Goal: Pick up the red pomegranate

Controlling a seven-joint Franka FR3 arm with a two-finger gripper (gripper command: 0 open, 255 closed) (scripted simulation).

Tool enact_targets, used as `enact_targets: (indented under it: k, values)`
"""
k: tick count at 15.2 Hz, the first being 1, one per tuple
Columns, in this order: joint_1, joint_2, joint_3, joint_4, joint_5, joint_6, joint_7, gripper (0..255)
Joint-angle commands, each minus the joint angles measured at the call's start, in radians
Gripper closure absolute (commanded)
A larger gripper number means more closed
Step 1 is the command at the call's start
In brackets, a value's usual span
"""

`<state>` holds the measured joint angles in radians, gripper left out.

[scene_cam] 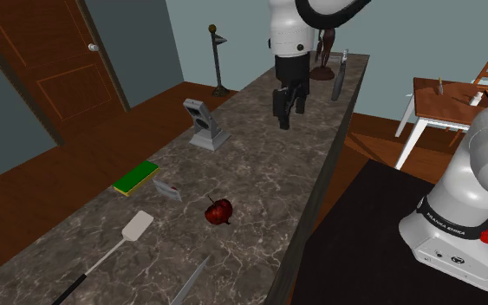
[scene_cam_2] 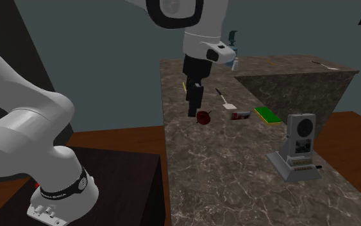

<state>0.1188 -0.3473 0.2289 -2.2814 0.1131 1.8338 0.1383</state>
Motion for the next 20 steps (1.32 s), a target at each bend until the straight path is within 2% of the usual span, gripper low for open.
enact_targets:
  k: [1, 11, 20]
  values:
    - [0.014, 0.075, 0.028, 0.041, 0.007, 0.015, 0.027, 0]
    - [0.087, 0.442, 0.126, 0.270, -0.007, 0.060, 0.145, 0]
    - [0.192, 0.780, 0.166, 0.555, -0.054, 0.034, 0.237, 0]
